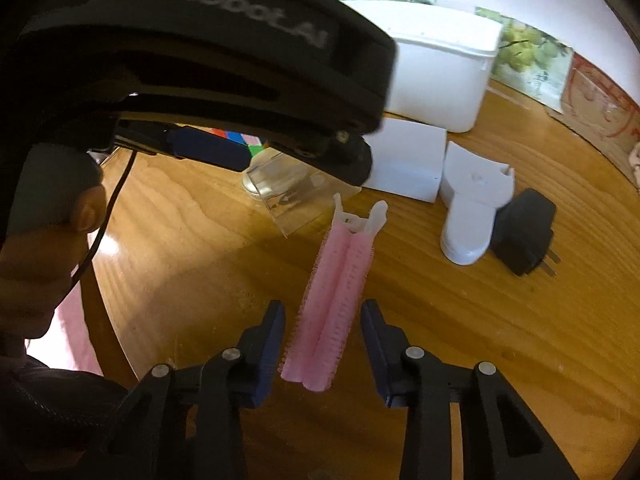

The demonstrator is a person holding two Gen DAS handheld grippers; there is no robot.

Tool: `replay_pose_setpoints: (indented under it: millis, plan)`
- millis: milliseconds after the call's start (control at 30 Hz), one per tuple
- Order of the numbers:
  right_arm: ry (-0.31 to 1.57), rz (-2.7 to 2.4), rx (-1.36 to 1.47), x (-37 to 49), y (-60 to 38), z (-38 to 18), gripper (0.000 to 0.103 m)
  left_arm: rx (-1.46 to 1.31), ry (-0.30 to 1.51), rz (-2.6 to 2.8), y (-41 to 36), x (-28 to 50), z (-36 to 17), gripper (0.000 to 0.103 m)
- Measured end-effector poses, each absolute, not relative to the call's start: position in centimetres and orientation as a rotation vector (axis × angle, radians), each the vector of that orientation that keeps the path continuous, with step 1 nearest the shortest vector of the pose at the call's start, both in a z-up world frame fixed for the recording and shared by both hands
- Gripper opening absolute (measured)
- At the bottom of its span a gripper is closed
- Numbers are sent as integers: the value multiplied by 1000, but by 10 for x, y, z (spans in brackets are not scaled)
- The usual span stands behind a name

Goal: Organize rigid objects
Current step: 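Lower the right tool onto the pink hair rollers while the left tool approaches the clear cup, then grasp the pink hair rollers with the right tool while the left tool grasps the clear cup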

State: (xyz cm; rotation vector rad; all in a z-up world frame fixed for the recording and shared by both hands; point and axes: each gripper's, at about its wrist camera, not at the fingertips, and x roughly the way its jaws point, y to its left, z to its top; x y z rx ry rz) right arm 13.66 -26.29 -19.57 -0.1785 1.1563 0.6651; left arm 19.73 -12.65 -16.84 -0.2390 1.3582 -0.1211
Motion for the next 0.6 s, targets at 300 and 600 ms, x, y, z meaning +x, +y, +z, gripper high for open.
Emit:
replay_pose_setpoints:
  millis: [300, 600]
  plan:
    - [1153, 744, -200, 150, -262, -200, 34, -261, 1384, -56, -127, 205, -177, 68]
    - [1188, 763, -211, 164, -261, -202, 29, -296, 1378, -41, -127, 211, -177, 41]
